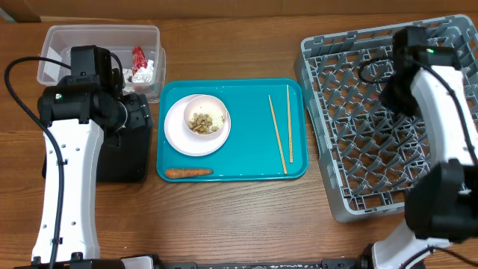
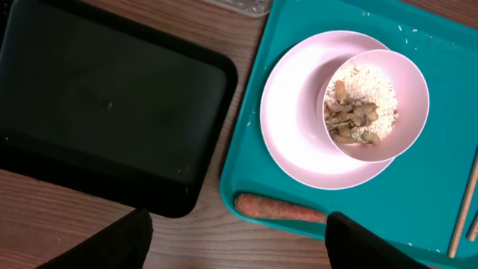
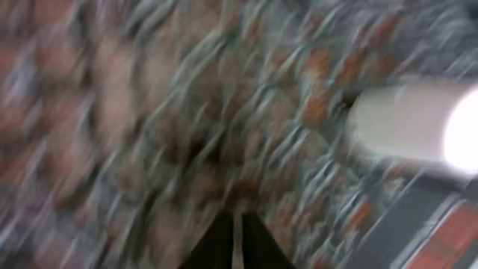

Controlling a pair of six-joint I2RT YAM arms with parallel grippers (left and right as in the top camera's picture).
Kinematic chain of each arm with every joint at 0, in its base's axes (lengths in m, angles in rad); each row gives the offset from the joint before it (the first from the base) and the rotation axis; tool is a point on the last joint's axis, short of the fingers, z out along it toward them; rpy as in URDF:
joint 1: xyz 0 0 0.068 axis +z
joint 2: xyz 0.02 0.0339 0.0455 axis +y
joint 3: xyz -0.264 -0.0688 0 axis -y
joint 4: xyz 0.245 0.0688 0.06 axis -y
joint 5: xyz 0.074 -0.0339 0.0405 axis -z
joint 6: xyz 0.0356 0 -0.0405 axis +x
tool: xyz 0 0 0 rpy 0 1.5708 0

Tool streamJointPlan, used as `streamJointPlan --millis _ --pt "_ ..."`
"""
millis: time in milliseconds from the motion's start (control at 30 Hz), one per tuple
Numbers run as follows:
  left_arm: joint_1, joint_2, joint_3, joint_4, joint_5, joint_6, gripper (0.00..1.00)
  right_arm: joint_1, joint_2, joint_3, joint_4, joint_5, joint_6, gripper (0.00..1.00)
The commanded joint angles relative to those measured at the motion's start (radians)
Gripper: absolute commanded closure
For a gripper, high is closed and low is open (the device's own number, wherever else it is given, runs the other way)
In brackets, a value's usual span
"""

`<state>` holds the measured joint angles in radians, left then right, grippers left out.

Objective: Sort waste into correct bins and load items into the dishwasher

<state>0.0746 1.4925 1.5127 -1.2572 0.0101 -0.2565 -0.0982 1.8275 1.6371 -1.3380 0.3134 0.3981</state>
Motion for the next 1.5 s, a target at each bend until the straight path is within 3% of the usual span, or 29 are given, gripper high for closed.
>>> streamJointPlan --millis 0,167,300,600,1067,1467 --pt "0.002 0.008 -0.004 0.001 -0.010 -0.010 0.23 0.000 -0.013 0.003 -0.114 -0.263 -0.070 0.92" --pt "0.002 0.008 -0.004 0.001 -0.010 -0.010 0.22 0.000 -0.015 0.000 -0.237 -0.277 -0.096 0.93" --pt "0.002 0.008 -0.004 0.000 -0.010 -0.010 0.23 0.002 -0.065 -0.060 -0.242 -0.341 -0.157 0.93" --pt "0.002 0.008 -0.004 -0.002 -0.009 -0.010 0.22 0.002 -0.429 -0.457 -0.023 -0.406 -0.137 0.93" --pt "0.002 0.008 -0.004 -0.018 0.009 -0.010 0.23 0.002 -0.436 -0.661 0.068 -0.576 -0.129 0.93" --pt "0.002 0.008 -0.004 -0.018 0.009 -0.010 0.23 0.052 -0.436 -0.668 0.046 -0.630 -0.127 0.93"
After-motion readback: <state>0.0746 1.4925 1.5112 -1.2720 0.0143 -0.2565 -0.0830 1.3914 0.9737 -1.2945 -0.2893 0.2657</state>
